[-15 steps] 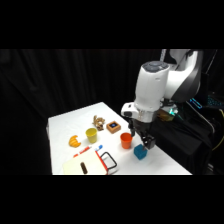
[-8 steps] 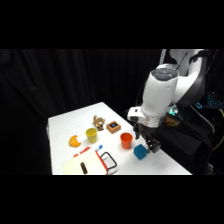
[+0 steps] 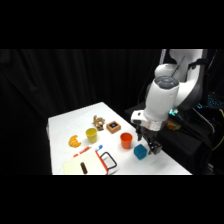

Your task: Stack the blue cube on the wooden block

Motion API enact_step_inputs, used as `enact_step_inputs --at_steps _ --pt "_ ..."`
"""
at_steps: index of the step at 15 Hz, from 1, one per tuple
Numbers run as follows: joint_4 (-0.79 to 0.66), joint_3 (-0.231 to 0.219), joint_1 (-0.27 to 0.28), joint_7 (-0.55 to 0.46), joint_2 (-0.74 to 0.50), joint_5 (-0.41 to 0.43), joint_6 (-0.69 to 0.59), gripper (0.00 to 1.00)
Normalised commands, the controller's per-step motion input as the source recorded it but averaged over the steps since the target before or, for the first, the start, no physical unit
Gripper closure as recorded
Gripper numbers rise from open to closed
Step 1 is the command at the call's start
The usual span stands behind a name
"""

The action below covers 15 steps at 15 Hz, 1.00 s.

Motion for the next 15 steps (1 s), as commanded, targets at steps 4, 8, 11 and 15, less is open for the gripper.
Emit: enact_step_inputs --at_steps 4,8,11,15 --pt "-0.06 -0.148 0.096 0.22 0.09 -0.246 0.28 0.00" --pt "-0.03 -0.171 0.126 0.16 0.09 -0.172 0.25 0.00" --pt "-0.01 -0.158 0.138 0.10 0.08 -0.101 0.23 0.00" --pt "-0.05 -0.154 0.141 0.08 0.05 -0.064 0.23 0.00"
